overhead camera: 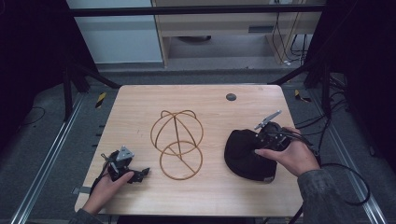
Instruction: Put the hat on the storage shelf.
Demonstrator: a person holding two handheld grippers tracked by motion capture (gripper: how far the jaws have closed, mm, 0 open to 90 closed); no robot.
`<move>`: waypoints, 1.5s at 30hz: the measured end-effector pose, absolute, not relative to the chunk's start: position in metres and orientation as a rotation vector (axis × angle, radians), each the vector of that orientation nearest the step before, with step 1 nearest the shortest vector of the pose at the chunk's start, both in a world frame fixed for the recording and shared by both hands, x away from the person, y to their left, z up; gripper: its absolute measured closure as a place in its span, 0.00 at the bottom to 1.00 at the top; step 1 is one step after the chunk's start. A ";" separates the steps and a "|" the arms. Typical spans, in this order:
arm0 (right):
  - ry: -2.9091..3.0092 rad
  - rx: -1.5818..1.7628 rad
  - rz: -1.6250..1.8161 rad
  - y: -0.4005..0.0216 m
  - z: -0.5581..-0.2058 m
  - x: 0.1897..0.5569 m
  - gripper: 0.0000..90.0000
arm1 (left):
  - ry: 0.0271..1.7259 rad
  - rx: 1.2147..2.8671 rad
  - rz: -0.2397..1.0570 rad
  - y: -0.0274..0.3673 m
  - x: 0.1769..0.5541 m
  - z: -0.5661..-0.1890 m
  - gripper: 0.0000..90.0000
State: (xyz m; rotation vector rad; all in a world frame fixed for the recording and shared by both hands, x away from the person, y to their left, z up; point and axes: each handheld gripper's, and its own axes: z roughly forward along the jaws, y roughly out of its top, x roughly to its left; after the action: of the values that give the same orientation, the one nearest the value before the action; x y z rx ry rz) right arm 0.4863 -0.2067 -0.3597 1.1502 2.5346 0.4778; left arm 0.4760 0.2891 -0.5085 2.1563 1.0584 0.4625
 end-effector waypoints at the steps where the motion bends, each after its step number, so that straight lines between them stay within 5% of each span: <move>1: 2.536 1.150 0.485 -0.208 -0.359 0.487 0.29 | 1.058 2.156 0.462 0.289 0.476 -0.508 0.00; 15: 2.594 1.114 0.480 -0.201 -0.367 0.502 0.47 | 1.057 2.162 0.461 0.289 0.477 -0.508 0.00; 31: 2.611 1.156 0.416 -0.192 -0.381 0.526 0.46 | 1.048 2.166 0.454 0.288 0.477 -0.508 0.00; 45: 2.630 1.161 0.399 -0.190 -0.389 0.531 0.57 | 1.040 2.163 0.455 0.288 0.477 -0.508 0.00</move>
State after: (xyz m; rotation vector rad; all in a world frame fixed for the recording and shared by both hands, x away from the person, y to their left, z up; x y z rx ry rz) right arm 0.5314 -0.1901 -0.3894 1.1610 2.6303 0.3992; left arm 0.4769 0.2878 -0.5085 2.1631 1.0402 0.4553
